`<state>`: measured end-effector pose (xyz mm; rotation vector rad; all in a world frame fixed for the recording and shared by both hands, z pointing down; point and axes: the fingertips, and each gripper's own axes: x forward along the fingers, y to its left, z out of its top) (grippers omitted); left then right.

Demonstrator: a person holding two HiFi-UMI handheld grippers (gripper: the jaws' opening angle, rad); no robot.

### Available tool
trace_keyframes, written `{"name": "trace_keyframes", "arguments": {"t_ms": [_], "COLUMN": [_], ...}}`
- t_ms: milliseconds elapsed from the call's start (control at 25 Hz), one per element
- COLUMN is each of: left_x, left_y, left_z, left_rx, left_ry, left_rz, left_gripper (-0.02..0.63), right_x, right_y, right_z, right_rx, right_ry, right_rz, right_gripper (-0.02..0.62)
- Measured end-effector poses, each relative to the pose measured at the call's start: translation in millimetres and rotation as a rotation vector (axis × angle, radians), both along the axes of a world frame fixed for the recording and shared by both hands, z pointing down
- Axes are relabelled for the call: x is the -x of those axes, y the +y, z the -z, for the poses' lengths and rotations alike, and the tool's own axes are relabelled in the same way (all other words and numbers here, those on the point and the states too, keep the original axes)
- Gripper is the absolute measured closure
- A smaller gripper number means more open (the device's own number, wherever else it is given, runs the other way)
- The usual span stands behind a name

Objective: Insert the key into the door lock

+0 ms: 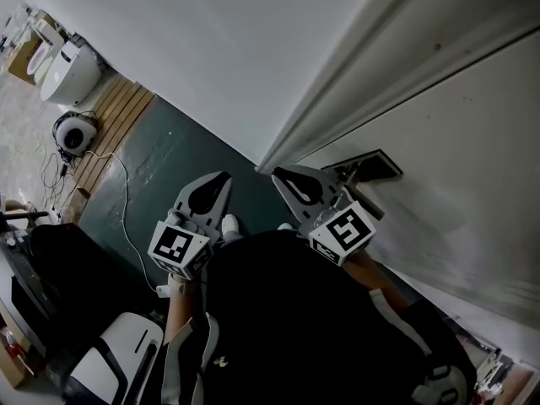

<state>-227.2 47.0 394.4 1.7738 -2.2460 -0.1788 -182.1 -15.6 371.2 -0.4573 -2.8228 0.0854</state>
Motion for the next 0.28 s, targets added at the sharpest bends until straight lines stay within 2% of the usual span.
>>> {"name": "trace_keyframes", "arguments": {"t_ms": [120,280], "left_x": [1.4,0.9], "left_y": [2.1,6.5], "left_z": [-4.9,-8.8], "left_rx": [0.006,0.013], "left_ry": [0.03,0.019], "left_rz": [-0.003,-0.012], "left_gripper": [0.594,0.594], "right_x": [2.8,4.6], "right_y": [2.0,8.8], "right_z": [-5.7,-8.8], "right_rx": [0.003,0.006], "right_ry": [0.009,0.01], "right_rz": [-0.002,-0.003], "right_gripper": [0.577,0.577]}}
